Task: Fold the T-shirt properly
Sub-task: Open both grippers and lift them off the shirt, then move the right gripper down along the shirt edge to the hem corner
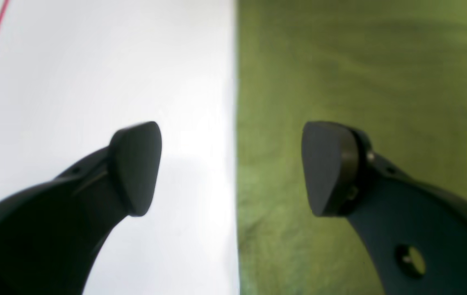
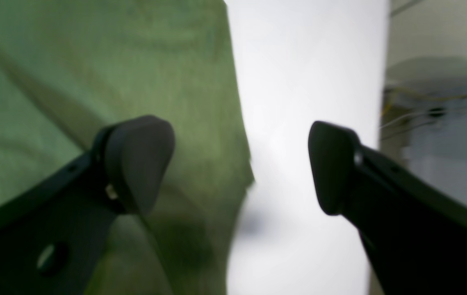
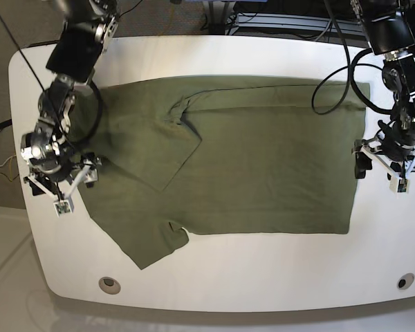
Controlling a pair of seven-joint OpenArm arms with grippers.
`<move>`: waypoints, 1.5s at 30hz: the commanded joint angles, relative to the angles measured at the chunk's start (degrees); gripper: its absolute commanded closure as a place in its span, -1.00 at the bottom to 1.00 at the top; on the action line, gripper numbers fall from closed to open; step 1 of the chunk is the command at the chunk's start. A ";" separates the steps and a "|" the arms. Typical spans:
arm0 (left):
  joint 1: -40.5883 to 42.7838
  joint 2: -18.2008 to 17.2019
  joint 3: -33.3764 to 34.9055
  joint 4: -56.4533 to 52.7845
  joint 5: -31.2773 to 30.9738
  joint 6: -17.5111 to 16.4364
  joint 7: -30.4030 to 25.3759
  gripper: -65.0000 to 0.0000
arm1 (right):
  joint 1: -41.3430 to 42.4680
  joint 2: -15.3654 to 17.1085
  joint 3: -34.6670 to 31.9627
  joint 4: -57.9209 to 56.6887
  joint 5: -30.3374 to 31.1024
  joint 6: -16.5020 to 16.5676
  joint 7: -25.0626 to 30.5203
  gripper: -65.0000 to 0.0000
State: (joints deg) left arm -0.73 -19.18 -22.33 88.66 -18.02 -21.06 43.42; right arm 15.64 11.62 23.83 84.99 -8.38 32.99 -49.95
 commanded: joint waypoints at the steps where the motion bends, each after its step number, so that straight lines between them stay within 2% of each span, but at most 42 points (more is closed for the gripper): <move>1: -0.28 -1.26 -0.40 1.23 0.31 0.44 -0.83 -0.57 | 4.45 1.09 0.12 -4.42 0.07 -0.25 3.58 -0.60; 12: -0.10 -1.44 -0.75 2.11 0.22 0.44 1.64 -0.57 | 16.05 4.16 0.03 -32.38 -0.01 -0.51 17.21 -0.60; 22: -0.02 -1.52 -0.75 2.11 0.22 0.44 1.72 -0.57 | 22.91 7.59 -0.05 -49.17 -0.10 -0.60 29.60 -0.60; 27: 0.07 -1.52 -0.75 2.11 0.22 0.44 1.72 -0.57 | 24.49 8.38 -0.05 -54.79 -0.10 -0.69 33.56 -0.60; 38: 1.92 -1.52 -0.75 2.11 0.22 0.36 1.64 -0.57 | 22.82 8.65 -0.14 -57.69 -0.10 -0.69 38.04 -0.60; 42: 2.36 -1.52 -0.75 2.11 0.22 0.36 1.55 -0.57 | 22.82 8.56 -3.31 -60.51 -0.10 -0.77 40.94 -0.60; 45: 2.36 -1.44 -0.75 2.11 0.22 0.36 1.55 -0.57 | 22.82 8.56 -6.56 -62.27 0.34 -2.44 41.82 -0.60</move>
State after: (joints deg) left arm 2.24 -19.57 -22.81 89.69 -17.41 -20.60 46.28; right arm 36.58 19.55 18.79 23.20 -8.23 31.09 -6.94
